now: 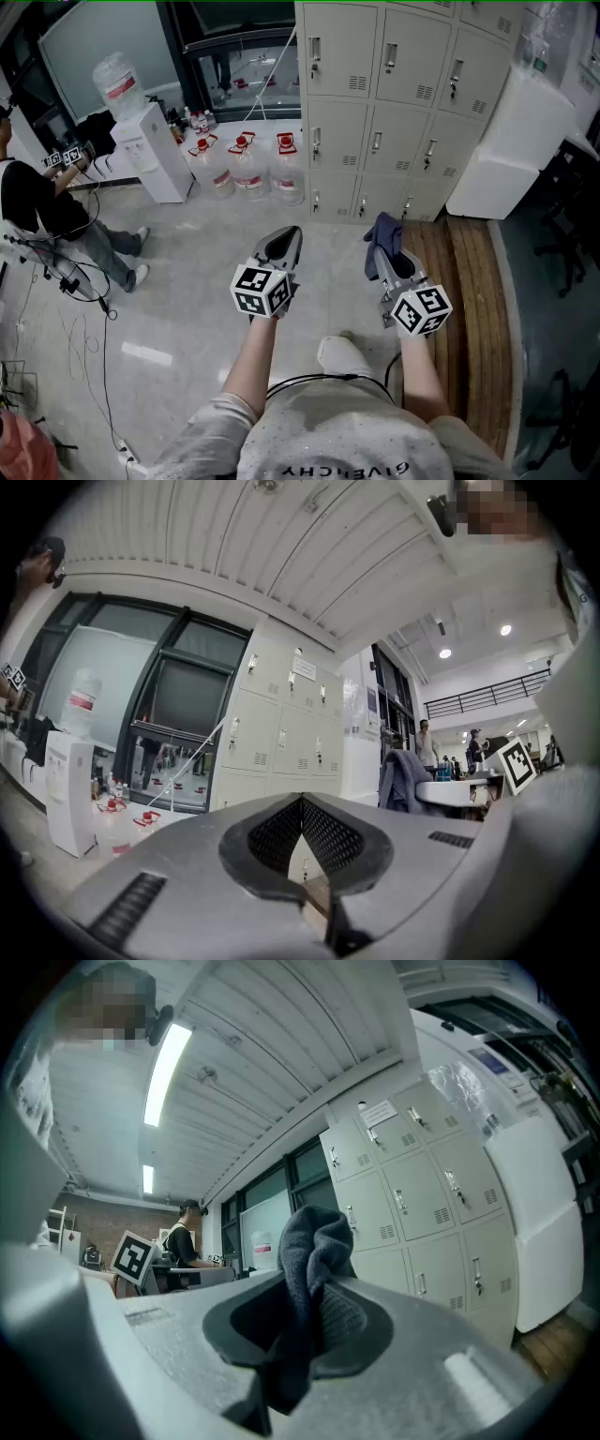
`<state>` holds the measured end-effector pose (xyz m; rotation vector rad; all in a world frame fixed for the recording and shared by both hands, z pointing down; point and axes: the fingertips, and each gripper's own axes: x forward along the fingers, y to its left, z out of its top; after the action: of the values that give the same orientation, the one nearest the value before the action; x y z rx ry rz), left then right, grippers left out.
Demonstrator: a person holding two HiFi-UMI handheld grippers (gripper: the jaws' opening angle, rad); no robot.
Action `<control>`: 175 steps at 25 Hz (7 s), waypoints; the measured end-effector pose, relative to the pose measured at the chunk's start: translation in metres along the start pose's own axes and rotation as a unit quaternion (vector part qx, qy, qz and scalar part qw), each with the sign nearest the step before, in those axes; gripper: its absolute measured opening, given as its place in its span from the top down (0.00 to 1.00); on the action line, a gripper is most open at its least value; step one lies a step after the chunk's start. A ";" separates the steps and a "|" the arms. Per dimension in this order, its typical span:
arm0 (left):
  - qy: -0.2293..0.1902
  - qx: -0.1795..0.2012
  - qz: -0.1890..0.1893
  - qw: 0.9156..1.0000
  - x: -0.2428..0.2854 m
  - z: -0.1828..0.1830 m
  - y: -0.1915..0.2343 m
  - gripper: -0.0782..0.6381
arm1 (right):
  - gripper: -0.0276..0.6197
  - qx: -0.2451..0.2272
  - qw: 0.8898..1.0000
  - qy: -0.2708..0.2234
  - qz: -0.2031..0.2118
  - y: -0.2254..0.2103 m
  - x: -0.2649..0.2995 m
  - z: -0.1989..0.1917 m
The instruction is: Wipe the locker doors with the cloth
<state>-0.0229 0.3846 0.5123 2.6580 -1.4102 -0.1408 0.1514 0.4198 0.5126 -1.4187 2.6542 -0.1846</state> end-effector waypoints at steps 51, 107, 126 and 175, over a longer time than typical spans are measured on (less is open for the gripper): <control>0.014 -0.017 0.048 0.999 0.295 0.016 0.316 0.89 | 0.86 0.011 1.000 0.012 -0.001 -0.214 0.394 -0.007; -0.144 0.094 -0.082 0.982 0.569 0.345 0.396 0.89 | 0.86 -0.280 0.919 -0.273 0.046 -0.242 0.667 0.535; -0.136 0.120 -0.053 0.982 0.582 0.379 0.391 0.89 | 0.86 -0.628 0.737 -0.244 -0.055 -0.163 0.712 0.734; -0.153 0.110 -0.031 0.982 0.567 0.391 0.391 0.89 | 0.86 -0.748 0.617 -0.131 -0.207 -0.217 0.705 0.777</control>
<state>-0.0812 -0.3305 0.1753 2.9651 -1.5056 -0.4421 0.0711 -0.3243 -0.2540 -1.9208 1.7582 2.4339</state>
